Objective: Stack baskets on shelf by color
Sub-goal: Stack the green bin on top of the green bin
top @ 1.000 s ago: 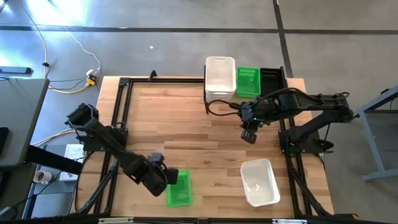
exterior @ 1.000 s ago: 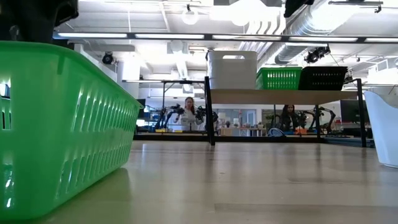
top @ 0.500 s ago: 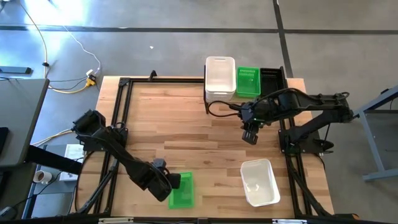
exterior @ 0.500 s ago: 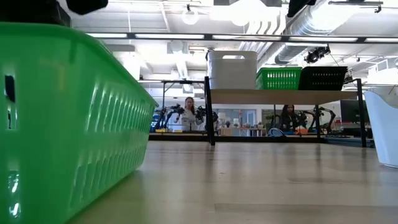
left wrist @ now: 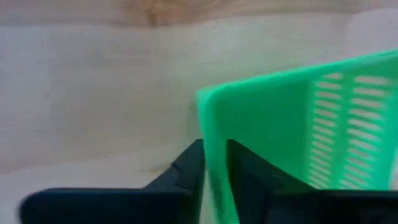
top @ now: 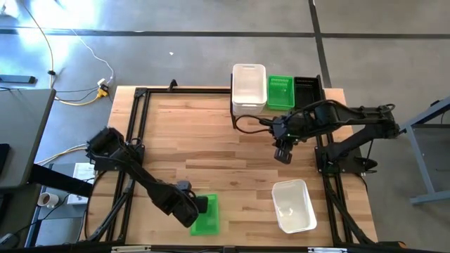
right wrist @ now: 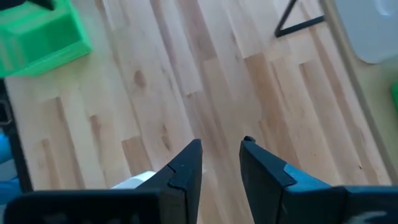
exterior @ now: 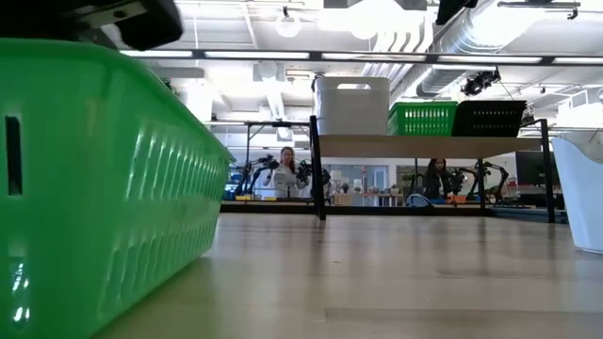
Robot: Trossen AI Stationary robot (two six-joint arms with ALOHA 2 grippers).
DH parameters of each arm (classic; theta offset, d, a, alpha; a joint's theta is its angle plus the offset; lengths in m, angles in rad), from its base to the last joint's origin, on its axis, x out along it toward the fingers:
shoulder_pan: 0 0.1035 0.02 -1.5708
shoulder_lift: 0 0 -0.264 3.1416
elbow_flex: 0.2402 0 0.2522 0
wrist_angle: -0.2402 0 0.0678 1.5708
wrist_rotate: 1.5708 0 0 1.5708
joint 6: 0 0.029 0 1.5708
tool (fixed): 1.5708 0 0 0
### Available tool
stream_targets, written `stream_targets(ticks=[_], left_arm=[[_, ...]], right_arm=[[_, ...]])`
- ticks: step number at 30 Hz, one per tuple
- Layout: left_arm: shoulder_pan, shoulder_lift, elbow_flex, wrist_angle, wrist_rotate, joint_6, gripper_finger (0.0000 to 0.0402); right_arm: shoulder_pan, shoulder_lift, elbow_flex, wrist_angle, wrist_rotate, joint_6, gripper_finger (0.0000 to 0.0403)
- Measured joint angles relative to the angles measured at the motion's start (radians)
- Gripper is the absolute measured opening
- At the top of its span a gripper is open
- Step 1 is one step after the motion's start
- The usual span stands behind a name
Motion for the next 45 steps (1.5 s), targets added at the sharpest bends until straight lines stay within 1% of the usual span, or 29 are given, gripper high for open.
stream_targets(ticks=[3, 4, 9, 14, 20, 27, 31, 34, 40, 45], left_arm=[[0.028, -0.028, 0.0, 0.011, -0.013, 0.027, 0.0015], [0.04, -0.038, 0.001, 0.02, -0.023, 0.037, 0.0009], [0.119, -0.099, 0.025, 0.021, -0.081, 0.15, 0.0012], [0.217, -0.127, 0.101, 0.014, -0.129, 0.321, 0.0005], [0.332, -0.127, 0.194, 0.023, -0.132, 0.505, 0.0005], [0.445, -0.127, 0.272, 0.023, -0.115, 0.63, 0.0004], [0.497, -0.127, 0.275, 0.017, -0.072, 0.646, 0.0004], [0.521, -0.127, 0.275, 0.014, -0.052, 0.654, 0.0004], [0.533, -0.123, 0.275, -0.01, -0.044, 0.637, 0.0004], [0.533, -0.123, 0.275, -0.056, -0.044, 0.628, 0.0003]], right_arm=[[0.032, 0.0, 0.0, 0.001, -0.01, 0.0, 0.0094], [0.046, 0.0, 0.0, 0.004, -0.011, 0.0, 0.0094], [0.127, 0.0, 0.0, 0.055, -0.011, 0.0, 0.0094], [0.198, 0.0, 0.0, 0.163, -0.012, -0.014, 0.0094], [0.257, 0.006, 0.0, 0.318, -0.021, -0.129, 0.0094], [0.294, 0.045, 0.0, 0.46, -0.029, -0.327, 0.0094], [0.291, 0.095, 0.0, 0.476, -0.029, -0.392, 0.0097], [0.284, 0.14, 0.0, 0.474, -0.029, -0.4, 0.011], [0.284, 0.217, 0.0, 0.474, -0.019, -0.4, 0.0142], [0.284, 0.28, 0.0, 0.474, -0.008, -0.4, 0.0146]])
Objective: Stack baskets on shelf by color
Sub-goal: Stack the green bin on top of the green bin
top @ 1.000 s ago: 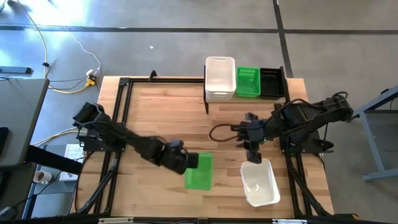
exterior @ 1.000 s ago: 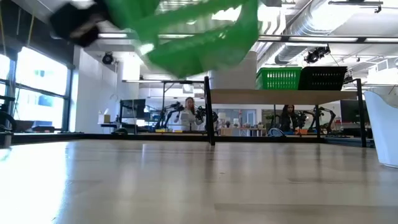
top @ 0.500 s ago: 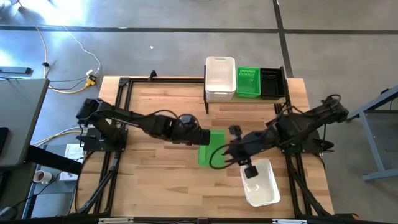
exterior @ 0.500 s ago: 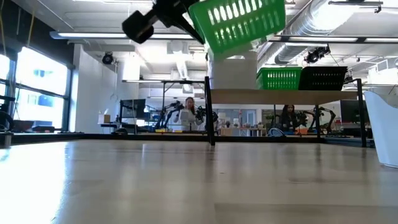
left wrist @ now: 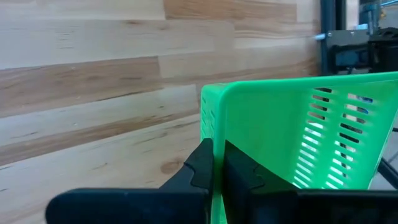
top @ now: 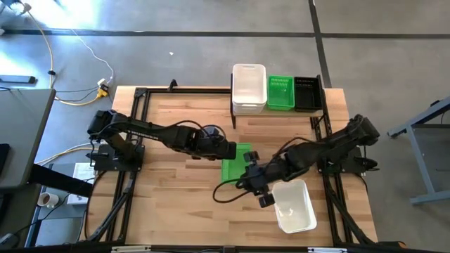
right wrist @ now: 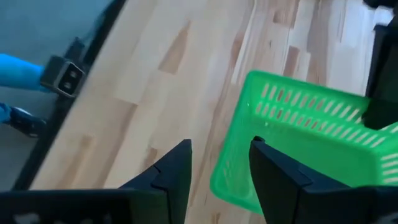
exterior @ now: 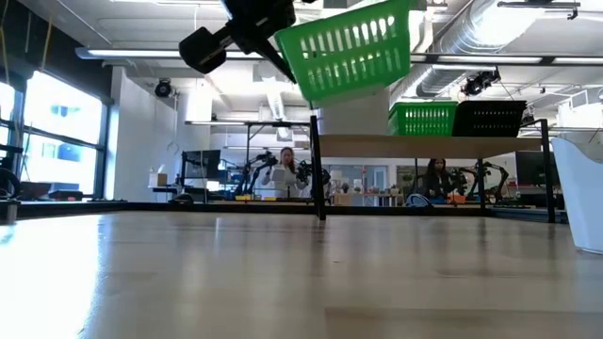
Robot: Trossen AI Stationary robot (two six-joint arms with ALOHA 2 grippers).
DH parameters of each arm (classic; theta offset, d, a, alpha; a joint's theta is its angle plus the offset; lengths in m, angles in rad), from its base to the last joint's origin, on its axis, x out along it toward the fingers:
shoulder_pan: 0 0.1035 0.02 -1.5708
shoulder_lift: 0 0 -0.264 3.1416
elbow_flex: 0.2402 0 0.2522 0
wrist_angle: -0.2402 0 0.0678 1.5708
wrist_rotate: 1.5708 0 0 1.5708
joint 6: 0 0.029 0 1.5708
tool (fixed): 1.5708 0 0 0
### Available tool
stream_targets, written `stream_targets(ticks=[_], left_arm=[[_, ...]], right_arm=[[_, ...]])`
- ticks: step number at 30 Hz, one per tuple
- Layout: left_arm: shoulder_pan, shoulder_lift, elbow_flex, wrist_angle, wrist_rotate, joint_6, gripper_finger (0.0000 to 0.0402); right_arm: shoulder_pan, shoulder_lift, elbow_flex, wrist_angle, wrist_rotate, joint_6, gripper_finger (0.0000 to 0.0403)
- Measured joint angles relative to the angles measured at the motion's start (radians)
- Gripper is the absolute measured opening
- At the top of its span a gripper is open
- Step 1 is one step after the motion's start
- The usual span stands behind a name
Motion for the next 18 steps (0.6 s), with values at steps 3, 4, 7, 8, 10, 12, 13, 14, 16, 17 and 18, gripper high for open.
stream_targets(ticks=[3, 4, 7, 8, 10, 12, 13, 14, 16, 17, 18], left_arm=[[0.0, 0.0, 0.0, -0.011, 0.001, 0.0, 0.0003], [0.0, 0.0, 0.0, -0.009, 0.002, 0.0, 0.0003], [0.0, 0.0, 0.0, -0.008, 0.01, 0.0, 0.0003], [0.0, 0.0, 0.0, -0.008, 0.01, 0.0, 0.0003], [0.0, 0.0, 0.0, -0.008, 0.01, 0.0, 0.0003], [0.0, 0.0, 0.0, -0.007, 0.01, 0.0, 0.0003], [0.0, 0.0, 0.0, -0.006, 0.01, 0.0, 0.0003], [0.0, 0.0, 0.0, -0.003, 0.01, 0.0, 0.0003], [0.0, 0.0, 0.0, 0.001, 0.01, 0.008, 0.0003], [0.0, 0.0, 0.0, 0.001, 0.01, 0.012, 0.0003], [0.0, 0.0, 0.0, 0.001, 0.01, 0.015, 0.0003]], right_arm=[[0.0, 0.033, 0.0, -0.002, 0.025, 0.0, 0.0146], [0.0, 0.043, 0.0, -0.002, 0.031, 0.0, 0.0146], [0.0, 0.069, 0.0, -0.003, 0.035, 0.0, 0.0146], [0.0, 0.076, 0.0, -0.002, 0.035, 0.0, 0.0146], [0.0, 0.092, 0.0, -0.007, 0.04, 0.0, 0.0146], [0.0, 0.106, 0.0, -0.012, 0.059, 0.0, 0.0146], [0.0, 0.113, 0.0, -0.016, 0.068, 0.0, 0.0146], [0.0, 0.12, 0.0, -0.021, 0.074, 0.0, 0.0145], [0.0, 0.134, 0.0, -0.037, 0.084, 0.007, 0.0142], [0.0, 0.137, 0.0, -0.044, 0.089, 0.014, 0.0138], [0.0, 0.137, 0.0, -0.053, 0.091, 0.026, 0.0131]])
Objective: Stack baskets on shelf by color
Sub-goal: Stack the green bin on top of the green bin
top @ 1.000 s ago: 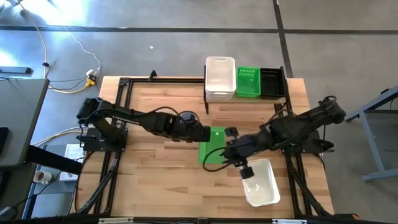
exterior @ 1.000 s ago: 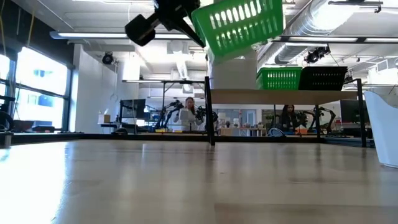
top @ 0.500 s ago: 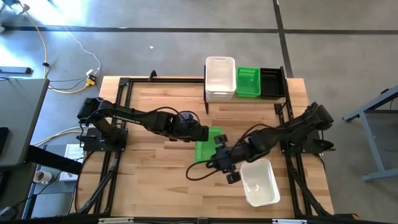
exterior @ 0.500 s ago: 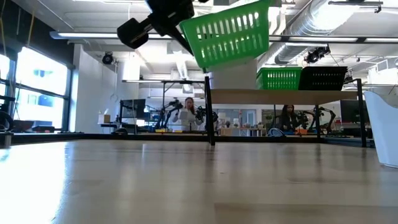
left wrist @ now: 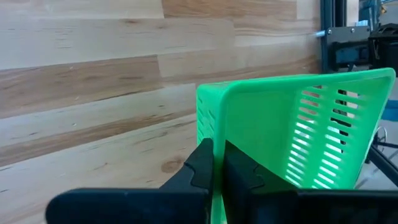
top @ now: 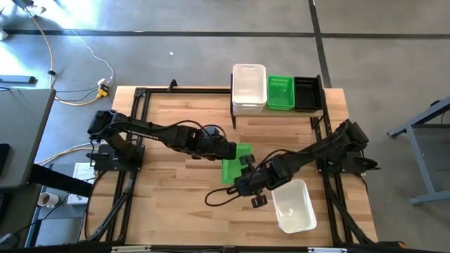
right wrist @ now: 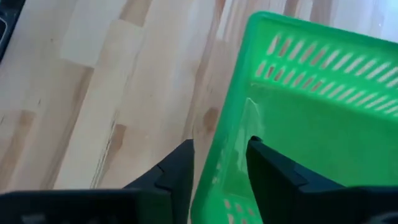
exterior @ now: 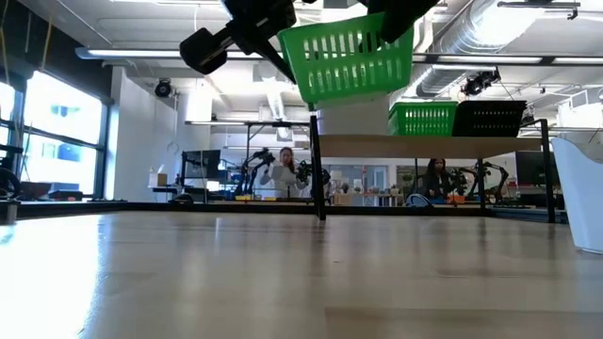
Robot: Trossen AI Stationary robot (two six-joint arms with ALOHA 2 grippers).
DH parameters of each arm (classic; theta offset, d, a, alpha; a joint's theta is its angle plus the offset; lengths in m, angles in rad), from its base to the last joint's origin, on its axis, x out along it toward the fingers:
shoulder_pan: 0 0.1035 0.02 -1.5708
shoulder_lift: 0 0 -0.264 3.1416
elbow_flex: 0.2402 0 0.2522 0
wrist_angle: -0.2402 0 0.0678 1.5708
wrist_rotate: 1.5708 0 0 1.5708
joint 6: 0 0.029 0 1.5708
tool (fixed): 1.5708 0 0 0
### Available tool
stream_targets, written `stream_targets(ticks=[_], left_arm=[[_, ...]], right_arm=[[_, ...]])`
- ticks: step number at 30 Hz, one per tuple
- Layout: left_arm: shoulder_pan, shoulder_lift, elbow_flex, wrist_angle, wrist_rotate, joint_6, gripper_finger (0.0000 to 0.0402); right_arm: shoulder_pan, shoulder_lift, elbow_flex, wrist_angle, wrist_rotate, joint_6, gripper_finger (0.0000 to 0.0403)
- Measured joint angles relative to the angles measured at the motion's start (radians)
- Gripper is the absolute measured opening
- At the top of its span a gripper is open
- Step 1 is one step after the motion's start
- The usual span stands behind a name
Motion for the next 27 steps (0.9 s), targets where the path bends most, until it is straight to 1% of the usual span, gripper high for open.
stream_targets(ticks=[3, 7, 8, 9, 12, 14, 18, 24, 27], left_arm=[[-0.001, 0.0, 0.0, 0.002, 0.0, 0.005, 0.0003], [-0.001, 0.0, 0.0, 0.002, -0.001, 0.033, 0.0005], [-0.001, 0.001, 0.0, 0.001, -0.003, 0.039, 0.0007], [-0.002, 0.001, 0.0, -0.002, -0.009, 0.044, 0.001], [-0.002, 0.001, 0.0, -0.003, -0.015, 0.063, 0.002], [-0.001, 0.001, 0.0, -0.004, -0.014, 0.07, 0.0028], [-0.002, 0.001, 0.0, -0.005, -0.015, 0.129, 0.0047], [0.009, 0.001, 0.0, -0.002, -0.017, 0.177, 0.0087], [0.028, 0.001, 0.0, -0.004, -0.018, 0.231, 0.0109]], right_arm=[[0.0, -0.003, 0.0, -0.003, 0.003, 0.021, 0.0097], [0.0, -0.004, 0.0, -0.007, -0.006, 0.051, 0.0025], [0.0, -0.004, 0.0, -0.008, -0.004, 0.054, 0.0014], [0.0, -0.004, 0.0, -0.01, -0.002, 0.056, 0.0009], [0.0, -0.004, 0.0, -0.013, 0.012, 0.08, 0.0014], [0.0, -0.004, 0.0, -0.021, 0.016, 0.09, 0.0007], [0.0, -0.004, 0.0, -0.03, 0.014, 0.113, 0.0005], [0.0, -0.005, 0.0, -0.064, 0.004, 0.174, 0.0002], [0.0, -0.004, 0.0, -0.093, 0.003, 0.208, 0.0001]])
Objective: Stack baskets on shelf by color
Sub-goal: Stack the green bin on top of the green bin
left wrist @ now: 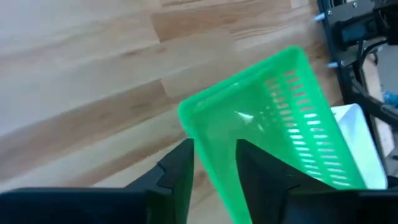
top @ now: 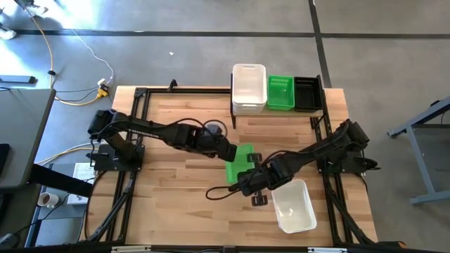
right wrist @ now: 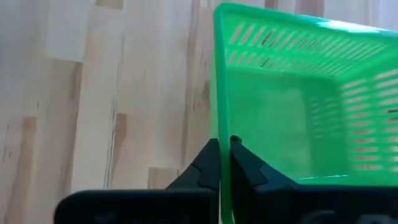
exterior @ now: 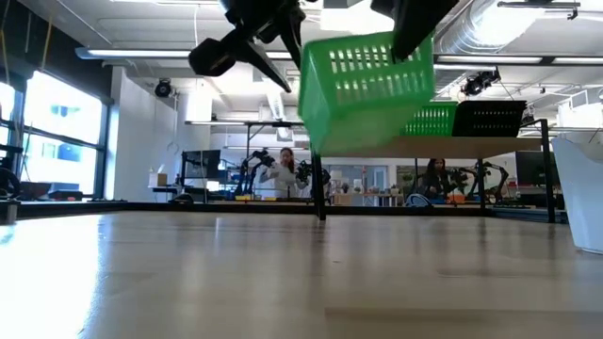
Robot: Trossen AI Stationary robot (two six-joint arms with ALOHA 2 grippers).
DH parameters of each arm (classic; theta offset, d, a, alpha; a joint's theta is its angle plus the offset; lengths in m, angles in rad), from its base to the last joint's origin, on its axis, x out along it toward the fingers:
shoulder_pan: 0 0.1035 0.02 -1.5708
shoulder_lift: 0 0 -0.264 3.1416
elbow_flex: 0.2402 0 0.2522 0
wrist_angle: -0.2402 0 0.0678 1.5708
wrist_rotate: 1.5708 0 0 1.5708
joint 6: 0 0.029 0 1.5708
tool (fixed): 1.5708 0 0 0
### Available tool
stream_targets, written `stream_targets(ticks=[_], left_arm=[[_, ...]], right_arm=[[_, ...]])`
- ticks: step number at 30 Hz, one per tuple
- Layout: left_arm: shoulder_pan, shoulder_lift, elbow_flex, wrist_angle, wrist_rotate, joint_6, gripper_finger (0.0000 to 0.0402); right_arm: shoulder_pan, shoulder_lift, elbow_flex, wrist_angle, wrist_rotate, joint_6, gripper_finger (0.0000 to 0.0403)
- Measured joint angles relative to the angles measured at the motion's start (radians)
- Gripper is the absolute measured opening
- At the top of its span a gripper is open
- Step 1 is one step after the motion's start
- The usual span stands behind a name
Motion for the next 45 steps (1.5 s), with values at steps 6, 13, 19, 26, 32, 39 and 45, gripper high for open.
stream_targets(ticks=[6, 13, 19, 26, 32, 39, 45], left_arm=[[0.065, -0.013, 0.0, -0.001, 0.061, 0.158, 0.0134], [0.141, -0.047, 0.0, -0.009, 0.077, 0.374, 0.0129], [0.197, -0.099, 0.0, -0.004, 0.077, 0.548, 0.0123], [0.27, -0.164, 0.0, -0.005, 0.079, 0.771, 0.0122], [0.341, -0.218, 0.0, -0.001, 0.076, 0.925, 0.0122], [0.412, -0.267, 0.0, -0.015, 0.076, 1.061, 0.0122], [0.446, -0.276, 0.0, -0.055, 0.074, 1.092, 0.0122]], right_arm=[[0.0, -0.006, 0.0, -0.076, -0.006, 0.087, 0.0], [-0.021, -0.049, 0.0, -0.111, 0.021, 0.193, 0.0], [-0.059, -0.079, 0.0, -0.131, 0.019, 0.274, 0.0], [-0.086, -0.085, 0.0, -0.215, 0.012, 0.394, 0.0], [-0.086, -0.124, 0.0, -0.307, -0.012, 0.492, 0.0], [-0.082, -0.226, 0.0, -0.323, -0.025, 0.516, 0.0], [-0.082, -0.32, 0.0, -0.373, -0.029, 0.533, 0.0]])
